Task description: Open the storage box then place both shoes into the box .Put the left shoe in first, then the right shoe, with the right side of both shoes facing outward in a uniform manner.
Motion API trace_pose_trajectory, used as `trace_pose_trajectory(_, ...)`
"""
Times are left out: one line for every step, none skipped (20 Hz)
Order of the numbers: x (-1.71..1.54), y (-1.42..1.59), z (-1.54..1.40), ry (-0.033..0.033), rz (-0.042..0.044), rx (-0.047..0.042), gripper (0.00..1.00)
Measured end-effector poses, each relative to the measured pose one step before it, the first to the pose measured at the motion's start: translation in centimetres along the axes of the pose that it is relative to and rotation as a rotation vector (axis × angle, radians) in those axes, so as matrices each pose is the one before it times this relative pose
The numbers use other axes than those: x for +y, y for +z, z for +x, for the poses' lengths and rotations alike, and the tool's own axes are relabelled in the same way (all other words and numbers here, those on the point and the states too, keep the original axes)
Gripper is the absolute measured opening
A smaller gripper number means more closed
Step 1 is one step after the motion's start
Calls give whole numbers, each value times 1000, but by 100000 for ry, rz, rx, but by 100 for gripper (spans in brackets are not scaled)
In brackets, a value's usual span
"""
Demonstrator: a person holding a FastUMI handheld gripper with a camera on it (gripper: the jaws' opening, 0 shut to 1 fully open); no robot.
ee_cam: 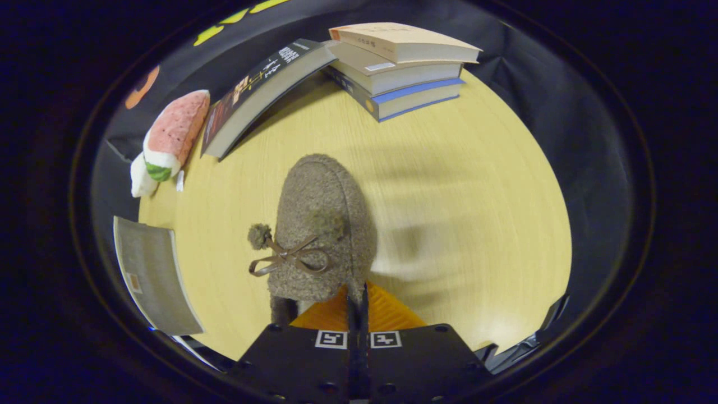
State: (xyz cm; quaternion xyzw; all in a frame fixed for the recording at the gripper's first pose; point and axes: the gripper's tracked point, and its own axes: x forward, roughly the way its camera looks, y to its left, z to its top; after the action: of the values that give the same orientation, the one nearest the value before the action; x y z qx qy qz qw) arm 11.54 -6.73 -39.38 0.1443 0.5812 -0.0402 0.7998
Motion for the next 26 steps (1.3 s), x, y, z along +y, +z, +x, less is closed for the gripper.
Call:
trace_pose_trajectory(527,-743,-238,1771,1940,1829,1)
trace_pose_trajectory(576,-604,-419,1064,1219,925,1)
trace_pose_trajectory(684,-487,-624,803,441,152,1)
trace_pose_trajectory(799,-466,-732,762,114,-317,1)
trace_pose_trajectory(1052,-398,-890,1405,18,-330,0)
trace_pose_trajectory(1203,-304,-999,2038,245,-399,1)
trace_pose_trajectory(1320,-275,-1017,1862,598,-594,0)
trace_pose_trajectory(1318,-142,-1044,1418,498,-821,0)
trace_pose_trajectory(1496,8,-1088,1246,191,-1486,0)
trace_pose_trajectory(1498,31,-1025,1116,-606,-1815,0)
trace_pose_trajectory(1683,80,-1087,998,-1097,-1933,0)
trace_pose_trajectory(1685,54,-1008,964,-1444,-1886,0)
trace_pose_trajectory(1777,56,-982,1304,-1076,-2068,0)
trace_pose_trajectory(1817,284,-960,1627,-594,-2027,0)
trace_pose_trajectory(1944,-87,-732,1658,-999,-1393,0)
trace_pose_trajectory(1763,-231,-641,1211,-1211,-694,0)
trace_pose_trajectory(1903,-331,-539,1014,-1533,-204,0)
trace_pose_trajectory(1775,-439,-296,1042,-1352,95,0)
trace_pose_trajectory(1792,-463,-99,1147,-859,360,0)
trace_pose_trajectory(1739,-513,157,1494,-614,533,0)
trace_pose_trajectory(1639,-503,414,1273,-309,737,0)
trace_pose_trajectory(1404,-634,514,272,89,1171,0)
trace_pose_trajectory(1333,-702,741,161,-484,1379,0)
trace_pose_trajectory(1335,-755,791,362,-844,1620,1)
trace_pose_trajectory(1364,-799,896,398,-477,1875,1)
trace_pose_trajectory(1275,-735,973,267,-373,2033,0)
